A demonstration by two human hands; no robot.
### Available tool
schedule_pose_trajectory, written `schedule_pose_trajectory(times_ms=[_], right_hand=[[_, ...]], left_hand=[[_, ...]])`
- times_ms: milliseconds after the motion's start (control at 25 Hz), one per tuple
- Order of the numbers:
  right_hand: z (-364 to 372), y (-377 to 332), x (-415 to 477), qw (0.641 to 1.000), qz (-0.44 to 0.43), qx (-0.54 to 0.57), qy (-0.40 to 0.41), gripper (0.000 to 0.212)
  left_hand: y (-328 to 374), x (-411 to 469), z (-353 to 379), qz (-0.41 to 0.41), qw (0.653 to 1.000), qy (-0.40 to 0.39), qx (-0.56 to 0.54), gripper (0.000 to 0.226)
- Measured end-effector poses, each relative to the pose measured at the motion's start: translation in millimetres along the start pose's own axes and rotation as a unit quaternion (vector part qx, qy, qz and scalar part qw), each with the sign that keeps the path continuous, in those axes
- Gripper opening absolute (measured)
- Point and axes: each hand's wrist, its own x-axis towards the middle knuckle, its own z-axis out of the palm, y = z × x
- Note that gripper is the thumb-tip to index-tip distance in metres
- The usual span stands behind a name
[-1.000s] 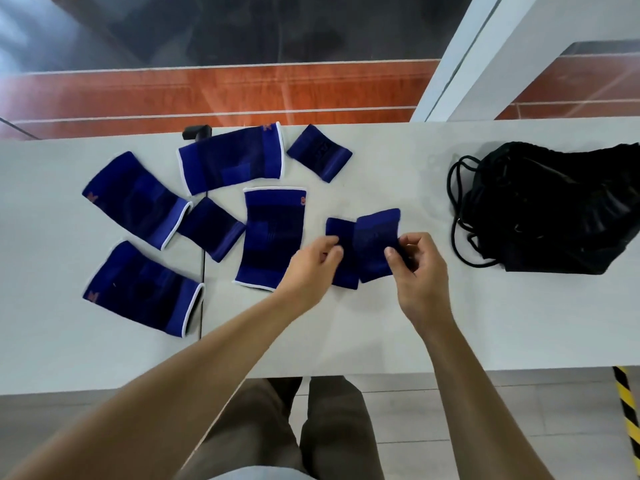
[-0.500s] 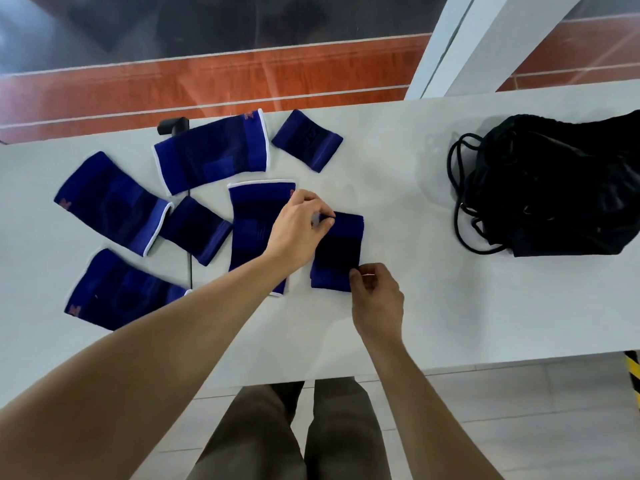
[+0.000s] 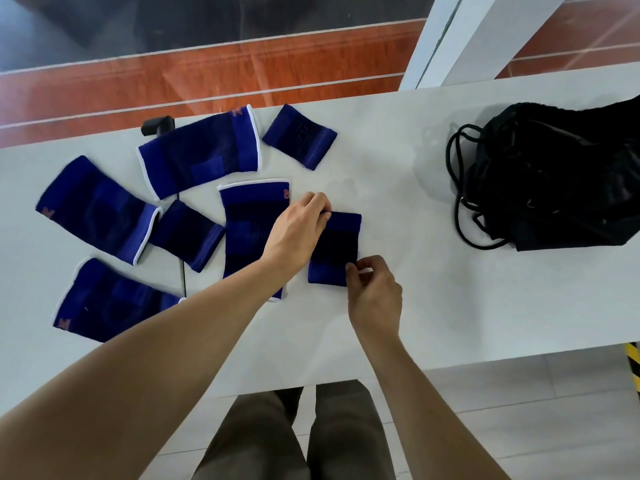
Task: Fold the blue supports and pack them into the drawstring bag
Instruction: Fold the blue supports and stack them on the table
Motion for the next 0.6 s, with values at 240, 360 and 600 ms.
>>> schedule_pose_trajectory(times_ms=[240,360,600], right_hand=[[2,-4,1,0.999,0.030,0.010,0.020,0.024],[-2,-3,-6,0.998,0.046,-0.030,0.003,0.029],[-1,-12,-7,0.998,0.051,-0.011,-0.032,0.017]], left_hand=[[4,-7,-4,-0.017,0.996,0.059,0.057,0.019],[-3,-50,6,0.107,0.988,0.048,0.103,0.024],[-10,-102,26,0.080,0.986,-0.086,0.115,0.063]])
